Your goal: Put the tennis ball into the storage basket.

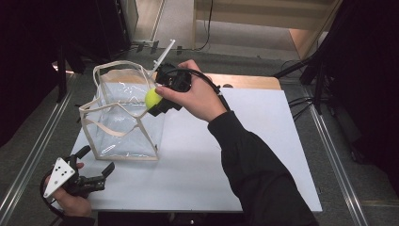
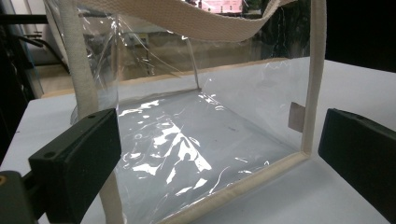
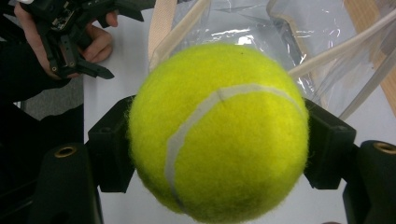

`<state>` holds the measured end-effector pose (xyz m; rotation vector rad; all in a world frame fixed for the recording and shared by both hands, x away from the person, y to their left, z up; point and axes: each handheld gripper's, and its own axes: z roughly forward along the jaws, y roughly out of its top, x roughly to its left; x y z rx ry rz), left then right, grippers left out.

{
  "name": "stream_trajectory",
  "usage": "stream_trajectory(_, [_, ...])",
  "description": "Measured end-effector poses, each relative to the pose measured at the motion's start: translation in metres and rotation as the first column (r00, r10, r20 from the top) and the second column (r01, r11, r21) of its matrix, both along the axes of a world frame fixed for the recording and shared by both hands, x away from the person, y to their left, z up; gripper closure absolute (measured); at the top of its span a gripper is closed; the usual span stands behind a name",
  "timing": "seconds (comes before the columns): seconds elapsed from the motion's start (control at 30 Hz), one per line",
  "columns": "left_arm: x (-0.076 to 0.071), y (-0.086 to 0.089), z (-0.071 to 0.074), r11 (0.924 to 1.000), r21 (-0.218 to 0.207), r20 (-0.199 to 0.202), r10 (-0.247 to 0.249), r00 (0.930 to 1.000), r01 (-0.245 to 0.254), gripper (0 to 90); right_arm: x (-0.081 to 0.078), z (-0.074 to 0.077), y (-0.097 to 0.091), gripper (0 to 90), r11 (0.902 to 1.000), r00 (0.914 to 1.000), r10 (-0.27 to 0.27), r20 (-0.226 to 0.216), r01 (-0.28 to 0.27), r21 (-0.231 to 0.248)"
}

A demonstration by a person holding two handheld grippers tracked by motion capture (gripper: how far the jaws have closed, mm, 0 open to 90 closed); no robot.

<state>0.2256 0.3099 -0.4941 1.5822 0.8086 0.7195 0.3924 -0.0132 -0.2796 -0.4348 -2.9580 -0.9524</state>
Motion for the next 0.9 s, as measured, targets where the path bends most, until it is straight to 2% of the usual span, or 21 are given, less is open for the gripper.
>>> stream_trajectory(0.9, [0.000,0.001,0.000,1.0000,-0.002,-0.001,-0.003,1.0000,0.003,0.0,0.006,0.007,0.035,24.0,0.9997,0.9994,0.025,0.025,-0.025,0.007])
